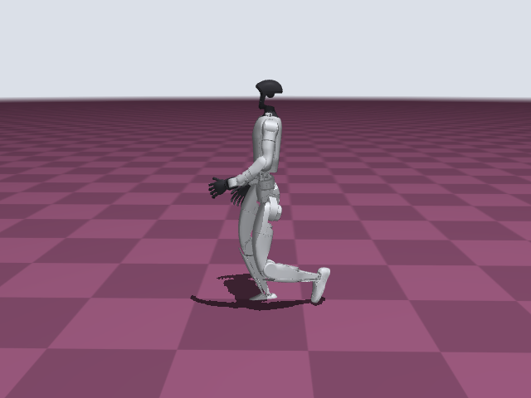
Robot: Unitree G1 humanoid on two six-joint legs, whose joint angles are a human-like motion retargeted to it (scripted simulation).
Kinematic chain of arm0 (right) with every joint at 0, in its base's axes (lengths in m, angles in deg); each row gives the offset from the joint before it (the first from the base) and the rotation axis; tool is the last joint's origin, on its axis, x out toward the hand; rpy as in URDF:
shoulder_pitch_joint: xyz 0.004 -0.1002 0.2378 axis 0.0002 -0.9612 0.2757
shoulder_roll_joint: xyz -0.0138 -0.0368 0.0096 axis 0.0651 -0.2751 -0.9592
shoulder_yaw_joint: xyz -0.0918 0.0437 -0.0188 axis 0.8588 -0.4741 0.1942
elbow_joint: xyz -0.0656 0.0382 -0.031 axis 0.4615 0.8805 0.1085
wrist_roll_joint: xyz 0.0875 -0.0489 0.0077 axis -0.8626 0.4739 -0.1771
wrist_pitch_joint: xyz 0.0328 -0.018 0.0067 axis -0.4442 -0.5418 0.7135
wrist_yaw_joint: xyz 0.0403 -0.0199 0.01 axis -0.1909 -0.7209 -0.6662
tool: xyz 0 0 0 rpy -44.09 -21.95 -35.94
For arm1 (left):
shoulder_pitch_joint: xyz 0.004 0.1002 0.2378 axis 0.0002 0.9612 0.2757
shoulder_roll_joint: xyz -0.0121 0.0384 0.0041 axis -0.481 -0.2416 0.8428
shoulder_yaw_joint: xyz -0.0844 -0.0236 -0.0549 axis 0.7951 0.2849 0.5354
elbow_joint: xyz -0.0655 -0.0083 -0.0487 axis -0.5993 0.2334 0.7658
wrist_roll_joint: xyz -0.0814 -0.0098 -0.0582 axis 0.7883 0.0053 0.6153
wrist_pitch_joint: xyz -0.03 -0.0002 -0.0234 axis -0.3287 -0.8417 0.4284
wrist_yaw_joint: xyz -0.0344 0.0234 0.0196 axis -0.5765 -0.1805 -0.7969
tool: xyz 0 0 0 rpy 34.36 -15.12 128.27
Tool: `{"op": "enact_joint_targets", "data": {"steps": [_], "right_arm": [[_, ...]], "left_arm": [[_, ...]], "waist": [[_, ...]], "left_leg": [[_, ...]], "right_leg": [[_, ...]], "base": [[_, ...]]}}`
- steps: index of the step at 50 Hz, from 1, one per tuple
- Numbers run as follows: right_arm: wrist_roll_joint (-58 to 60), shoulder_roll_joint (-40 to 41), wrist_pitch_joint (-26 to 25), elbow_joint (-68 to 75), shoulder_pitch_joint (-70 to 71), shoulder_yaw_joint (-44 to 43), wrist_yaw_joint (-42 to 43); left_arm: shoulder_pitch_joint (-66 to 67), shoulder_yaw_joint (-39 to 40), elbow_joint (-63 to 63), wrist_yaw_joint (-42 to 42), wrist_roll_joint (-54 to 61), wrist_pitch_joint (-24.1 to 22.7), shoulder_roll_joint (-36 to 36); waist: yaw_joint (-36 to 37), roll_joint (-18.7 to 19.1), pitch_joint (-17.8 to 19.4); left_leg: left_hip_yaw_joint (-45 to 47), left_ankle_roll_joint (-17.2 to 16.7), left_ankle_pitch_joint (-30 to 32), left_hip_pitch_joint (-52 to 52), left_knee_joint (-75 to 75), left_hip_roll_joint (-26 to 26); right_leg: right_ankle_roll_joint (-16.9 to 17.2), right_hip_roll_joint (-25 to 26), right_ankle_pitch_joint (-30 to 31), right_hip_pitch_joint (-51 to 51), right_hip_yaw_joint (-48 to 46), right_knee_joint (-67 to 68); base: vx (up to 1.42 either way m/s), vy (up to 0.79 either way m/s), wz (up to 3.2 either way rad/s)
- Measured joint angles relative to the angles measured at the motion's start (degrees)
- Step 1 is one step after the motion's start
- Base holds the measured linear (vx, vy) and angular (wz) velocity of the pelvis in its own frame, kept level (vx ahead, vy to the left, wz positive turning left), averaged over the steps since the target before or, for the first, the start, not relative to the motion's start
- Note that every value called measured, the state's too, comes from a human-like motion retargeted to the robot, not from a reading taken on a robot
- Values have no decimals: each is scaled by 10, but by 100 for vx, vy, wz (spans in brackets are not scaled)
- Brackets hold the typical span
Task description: Run
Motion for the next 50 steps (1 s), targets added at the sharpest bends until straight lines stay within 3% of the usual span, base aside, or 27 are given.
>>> {"op": "enact_joint_targets", "data": {"steps": [3,7,8,14,19,22,24,27,30,34,35,37,40,43,45,48,50], "right_arm": [[-16,6,10,-40,24,-4,14],[-31,18,25,-108,52,-5,28],[-34,20,26,-133,59,-5,28],[-39,28,33,-252,69,6,-3],[-48,22,18,-307,37,5,-36],[-59,26,7,-301,7,-4,-61],[-67,32,-1,-285,-10,-13,-76],[-86,39,-7,-251,-19,-30,-89],[-93,44,-11,-225,-32,-39,-74],[-79,35,-6,-171,-14,-51,-33],[-68,31,-4,-157,-6,-53,-21],[-52,24,-6,-138,-16,-54,-12],[-27,9,-13,-97,-19,-66,-2],[-14,-3,-23,-61,-40,-74,0],[-7,-14,-30,-34,-50,-88,-8],[-1,-17,-42,-4,-78,-93,-19],[2,-17,-47,8,-92,-94,-25]], "left_arm": [[33,13,7,9,-10,13,-3],[112,49,26,5,-25,24,-11],[138,64,27,7,-30,24,-17],[299,116,-8,30,-24,18,-71],[422,144,-136,79,32,8,-154],[483,162,-221,103,71,4,-196],[508,167,-261,112,88,3,-209],[518,173,-306,110,107,10,-223],[497,161,-307,93,97,11,-220],[400,129,-250,39,60,17,-199],[359,117,-220,21,47,17,-187],[311,106,-192,5,32,17,-177],[193,81,-126,-23,7,4,-147],[107,78,-95,-44,-9,-6,-132],[42,78,-64,-59,-14,-12,-110],[17,93,-52,-64,-7,-9,-85],[15,99,-42,-63,-2,-5,-66]], "waist": [[30,17,13],[57,-3,27],[56,-23,28],[79,-88,22],[87,-162,-25],[70,-220,-47],[48,-253,-56],[18,-296,-50],[-25,-308,-46],[-51,-276,2],[-52,-252,19],[-73,-245,26],[-77,-195,48],[-82,-170,33],[-80,-132,17],[-83,-116,1],[-80,-104,-3]], "left_leg": [[-39,38,-39,-98,101,29],[-55,75,-106,-224,125,-6],[-47,79,-108,-254,103,-35],[-22,43,-95,-356,-149,-133],[-1,22,3,-348,-357,-210],[38,30,75,-302,-422,-271],[62,49,81,-268,-447,-317],[85,85,60,-166,-533,-385],[88,111,-14,-114,-518,-420],[59,117,-68,51,-606,-415],[47,116,-85,100,-633,-399],[41,112,-115,142,-620,-397],[30,102,-146,224,-644,-354],[26,84,-159,240,-617,-328],[20,67,-174,223,-557,-289],[7,55,-177,218,-443,-258],[7,39,-131,205,-337,-230]], "right_leg": [[-11,42,5,72,31,-66],[-12,37,-39,136,80,-59],[-9,17,-53,155,95,-65],[21,-62,-96,227,130,-45],[69,-172,-54,210,96,48],[100,-279,43,163,69,199],[118,-341,135,126,73,306],[103,-438,206,62,90,456],[53,-509,125,-15,83,577],[22,-480,-2,-101,66,570],[20,-451,-21,-115,51,542],[25,-438,-48,-148,37,468],[56,-362,-46,-155,-1,272],[88,-306,-40,-171,1,101],[89,-257,2,-141,-9,-24],[68,-234,27,-143,-2,57],[43,-216,31,-143,-2,127]], "base": [[55,-8,-92],[60,-2,-75],[70,2,-56],[81,7,-81],[90,14,-50],[85,17,3],[81,16,28],[83,15,-16],[81,11,-38],[78,3,-85],[77,0,-77],[73,-3,-51],[74,-4,-57],[70,-7,-40],[75,-8,-33],[79,-9,-35],[80,-10,-39]]}}
